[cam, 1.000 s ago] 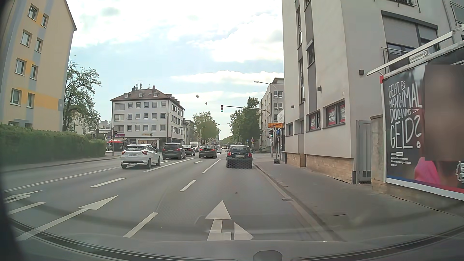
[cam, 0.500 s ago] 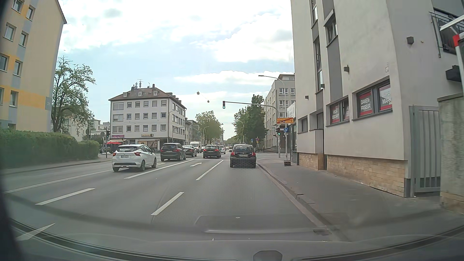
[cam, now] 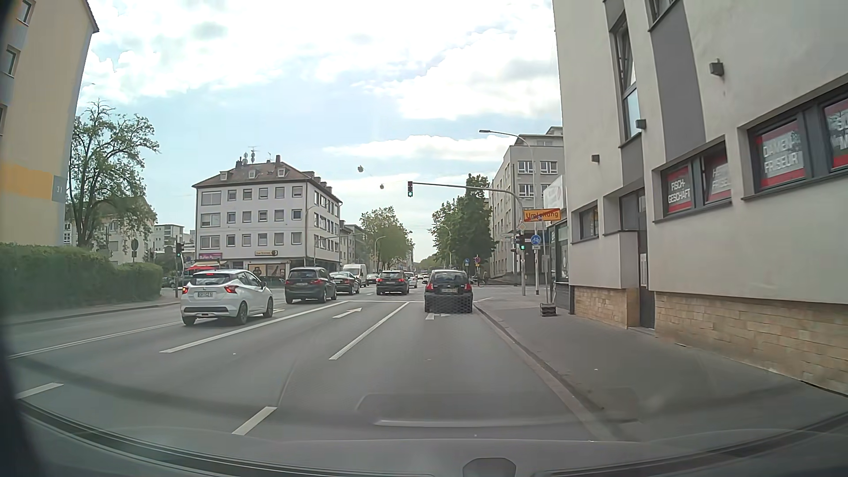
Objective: Follow the waypoints while adhering to traffic rules and regulations
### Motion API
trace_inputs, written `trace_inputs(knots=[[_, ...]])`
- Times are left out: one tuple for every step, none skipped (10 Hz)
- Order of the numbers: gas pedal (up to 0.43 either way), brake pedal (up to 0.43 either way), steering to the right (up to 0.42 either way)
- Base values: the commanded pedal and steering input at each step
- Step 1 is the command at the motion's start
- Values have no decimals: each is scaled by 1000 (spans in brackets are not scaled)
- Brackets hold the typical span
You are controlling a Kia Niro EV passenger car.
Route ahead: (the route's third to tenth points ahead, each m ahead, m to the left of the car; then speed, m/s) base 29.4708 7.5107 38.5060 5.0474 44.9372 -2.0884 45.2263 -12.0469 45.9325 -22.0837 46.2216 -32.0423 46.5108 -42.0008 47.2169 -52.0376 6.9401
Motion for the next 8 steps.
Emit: trace_inputs(knots=[[0,30,-11],[0,30,-11],[0,30,-10],[0,30,-9],[0,30,-6],[0,30,-5],[0,30,-6],[0,30,-7]])
